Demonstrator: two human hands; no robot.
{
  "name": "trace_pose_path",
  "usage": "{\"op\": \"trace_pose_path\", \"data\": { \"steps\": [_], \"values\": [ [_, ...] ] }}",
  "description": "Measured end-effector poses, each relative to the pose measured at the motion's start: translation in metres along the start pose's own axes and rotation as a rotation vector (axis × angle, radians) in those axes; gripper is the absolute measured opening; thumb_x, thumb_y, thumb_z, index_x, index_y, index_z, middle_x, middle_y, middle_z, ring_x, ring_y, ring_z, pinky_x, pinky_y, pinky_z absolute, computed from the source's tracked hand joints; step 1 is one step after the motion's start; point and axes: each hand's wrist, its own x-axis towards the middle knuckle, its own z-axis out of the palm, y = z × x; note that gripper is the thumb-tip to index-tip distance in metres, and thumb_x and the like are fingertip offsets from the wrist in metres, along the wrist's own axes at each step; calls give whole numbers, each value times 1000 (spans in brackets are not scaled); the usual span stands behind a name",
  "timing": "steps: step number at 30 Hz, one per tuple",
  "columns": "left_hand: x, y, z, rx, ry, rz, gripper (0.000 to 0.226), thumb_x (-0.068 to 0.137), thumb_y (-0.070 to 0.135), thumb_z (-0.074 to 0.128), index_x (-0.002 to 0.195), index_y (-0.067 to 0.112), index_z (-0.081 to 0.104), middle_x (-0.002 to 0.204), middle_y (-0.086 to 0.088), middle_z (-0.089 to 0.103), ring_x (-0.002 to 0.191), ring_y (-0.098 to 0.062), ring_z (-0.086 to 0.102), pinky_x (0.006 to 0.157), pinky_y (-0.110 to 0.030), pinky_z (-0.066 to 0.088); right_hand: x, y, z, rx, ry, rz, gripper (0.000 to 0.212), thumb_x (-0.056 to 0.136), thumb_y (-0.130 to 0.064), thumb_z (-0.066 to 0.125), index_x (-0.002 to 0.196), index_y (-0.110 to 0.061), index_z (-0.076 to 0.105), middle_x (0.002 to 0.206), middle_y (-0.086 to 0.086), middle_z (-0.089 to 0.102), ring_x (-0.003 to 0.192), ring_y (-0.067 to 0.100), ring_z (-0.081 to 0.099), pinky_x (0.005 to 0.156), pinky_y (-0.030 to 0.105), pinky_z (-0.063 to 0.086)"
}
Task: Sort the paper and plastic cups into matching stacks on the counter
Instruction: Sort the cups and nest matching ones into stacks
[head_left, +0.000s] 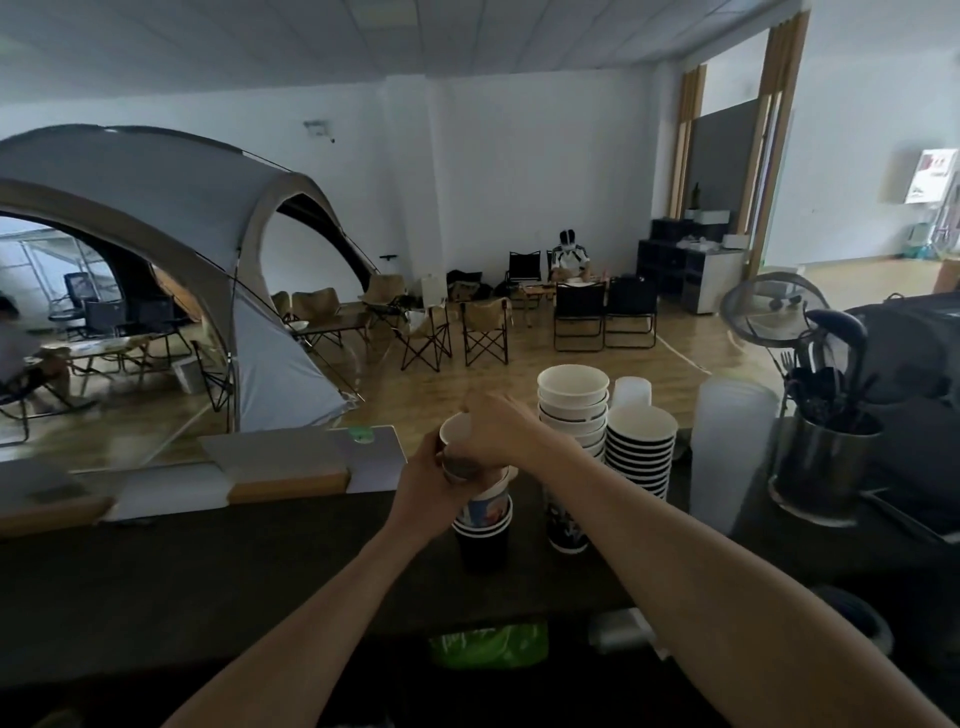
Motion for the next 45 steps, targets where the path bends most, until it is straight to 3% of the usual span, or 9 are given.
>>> {"op": "trace_pose_path", "data": {
  "steps": [4, 9, 13, 19, 28, 34, 37, 40, 45],
  "values": [
    [1, -3, -7, 6, -45, 13, 89, 57, 61, 82, 130, 22, 48, 120, 9, 62, 107, -12, 61, 82, -30, 55, -4, -10, -22, 56, 146, -21, 25, 73, -37, 68, 89, -18, 69, 83, 0, 65, 80, 22, 63, 74, 36, 58],
    [2, -6, -14, -73, -119, 37, 91, 51, 63, 83, 128, 28, 47, 122, 10, 59, 111, -11, 59, 86, -38, 58, -27, -10, -109, 151, 413, -107, 64, 66, -53, 79, 123, -30, 61, 100, -7, 61, 86, 14, 57, 62, 20, 44],
    [8, -6, -15, -125, -172, 28, 106, 41, 72, 83, 130, 25, 48, 123, 9, 60, 112, -11, 60, 88, -41, 58, -47, 54, -166, 255, 608, 5, 74, 62, -54, 81, 128, -29, 59, 120, -3, 65, 106, 19, 59, 90, 38, 52],
    [15, -8, -10, -140, -182, 12, 113, 35, 76, 82, 130, 26, 48, 123, 8, 61, 112, -12, 61, 87, -39, 58, -51, 147, -143, 162, 389, 233, 78, 64, -43, 86, 133, -20, 57, 127, 4, 63, 109, 22, 58, 89, 33, 46],
    [16, -12, -11, -169, -202, 24, 108, 40, 71, 86, 130, 26, 48, 126, 7, 61, 115, -14, 61, 88, -41, 58, -43, 176, -74, 56, 74, 226, 79, 66, -44, 86, 134, -18, 56, 134, 5, 59, 121, 25, 56, 99, 39, 46],
    [9, -12, -11, -73, -258, 142, 93, 54, 48, 92, 134, 38, 46, 126, 19, 60, 117, 1, 57, 94, -24, 52, -60, 85, -107, 171, 605, -56, 43, 83, -35, 71, 125, -27, 64, 121, -9, 67, 108, 9, 61, 91, 28, 47],
    [4, -25, -4, -76, -289, 122, 86, 60, 32, 94, 132, 37, 48, 123, 24, 63, 115, 5, 58, 85, -9, 49, -63, 19, -87, 236, 345, -268, 47, 83, -42, 71, 127, -30, 60, 107, -16, 65, 93, -1, 58, 82, 22, 46],
    [-1, -38, 4, -137, -301, -42, 84, 61, 30, 93, 130, 33, 45, 124, 17, 60, 116, -6, 59, 76, -10, 51, -35, -2, -44, 53, 38, -285, 68, 78, -48, 76, 135, -22, 51, 132, -2, 56, 118, 18, 54, 94, 29, 44],
    [-6, -42, 12, -8, -324, -75, 94, 67, 59, 80, 142, 32, 30, 128, 19, 53, 118, -4, 53, 92, -21, 43, 13, 8, 2, -129, -219, -166, 93, 71, -47, 81, 148, -22, 35, 150, 3, 40, 135, 27, 40, 99, 38, 41]
  ]
}}
